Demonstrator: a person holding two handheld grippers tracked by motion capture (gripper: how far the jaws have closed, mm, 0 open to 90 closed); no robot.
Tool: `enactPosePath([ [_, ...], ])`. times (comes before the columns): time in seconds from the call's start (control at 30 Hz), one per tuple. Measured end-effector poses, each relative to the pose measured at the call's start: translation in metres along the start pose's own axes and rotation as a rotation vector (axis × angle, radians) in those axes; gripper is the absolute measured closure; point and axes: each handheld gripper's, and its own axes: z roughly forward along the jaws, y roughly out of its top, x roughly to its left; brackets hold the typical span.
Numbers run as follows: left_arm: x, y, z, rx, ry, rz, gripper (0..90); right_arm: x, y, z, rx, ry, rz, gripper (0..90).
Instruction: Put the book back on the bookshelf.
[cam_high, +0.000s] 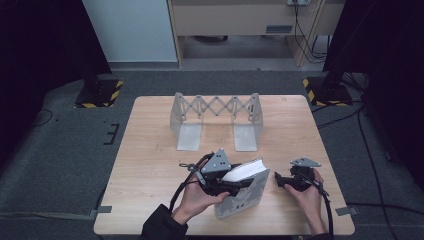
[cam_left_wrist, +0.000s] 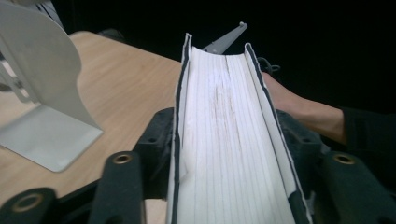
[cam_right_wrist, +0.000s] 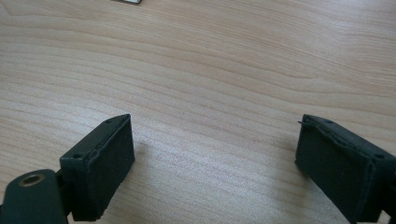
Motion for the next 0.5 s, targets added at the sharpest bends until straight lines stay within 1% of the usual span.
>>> enactPosePath([
  [0.1,-0.0013,-0.0006,0.0005,-0.008,-0.009,0.012,41.4,0.0001,0.0000,0.0000,0.000,-0.001,0.001,11.7],
  [0.17,-0.0023,-0.0014,0.0007,-0.018,-0.006,0.024,40.2,0.0000,0.0000,0.0000,0.000,0.000,0.000,11.8],
  [0.3,-0.0011,-0.0009,0.0007,-0.010,-0.002,0.018,38.4,0.0000,0.0000,0.0001,-0.001,-0.001,0.001,11.8],
  [0.33,-0.0008,-0.0008,0.0007,-0.011,-0.001,0.014,38.9,0.0000,0.0000,0.0000,0.000,0.000,0.000,11.7],
  [0.43,-0.0010,-0.0007,0.0006,-0.009,-0.003,0.015,45.3,0.0000,0.0000,0.0000,0.000,0.000,0.000,11.8],
  [0.5,-0.0033,-0.0004,0.0001,-0.004,0.013,0.030,47.6,-0.0001,0.0000,0.0000,0.000,0.000,-0.002,11.8],
])
